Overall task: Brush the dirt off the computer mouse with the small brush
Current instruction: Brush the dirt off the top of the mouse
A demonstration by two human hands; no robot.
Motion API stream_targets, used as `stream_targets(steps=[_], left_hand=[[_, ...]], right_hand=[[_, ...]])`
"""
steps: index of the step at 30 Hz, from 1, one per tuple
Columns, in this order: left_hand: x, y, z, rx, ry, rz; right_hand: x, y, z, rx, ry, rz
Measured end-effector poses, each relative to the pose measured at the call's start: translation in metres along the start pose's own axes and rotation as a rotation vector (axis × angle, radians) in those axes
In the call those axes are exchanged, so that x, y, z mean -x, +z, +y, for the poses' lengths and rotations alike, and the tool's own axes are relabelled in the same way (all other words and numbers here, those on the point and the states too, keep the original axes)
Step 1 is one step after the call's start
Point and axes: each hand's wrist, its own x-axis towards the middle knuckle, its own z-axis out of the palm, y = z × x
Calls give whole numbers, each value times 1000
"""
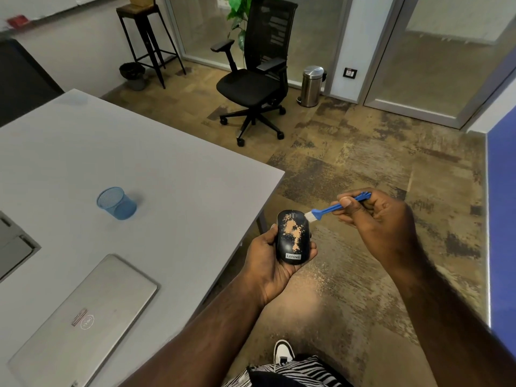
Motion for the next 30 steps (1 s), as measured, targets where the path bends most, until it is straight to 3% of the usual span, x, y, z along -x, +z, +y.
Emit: stream_targets(steps=[4, 14, 19, 24, 30], left_hand=[[0, 0, 1, 19, 11, 3], [1, 1, -1, -2, 0, 10], [1, -1, -1, -23, -8, 4], [-2, 0, 0, -41, 3, 3], [-2, -1, 0, -45, -7, -17]], right_hand=[[4, 0, -3, 4, -40, -82], [0, 0, 0, -7, -20, -42], [-2, 5, 4, 107, 9, -36], [-2, 0, -2, 3, -20, -45], [-6, 5, 2, 122, 9, -7]])
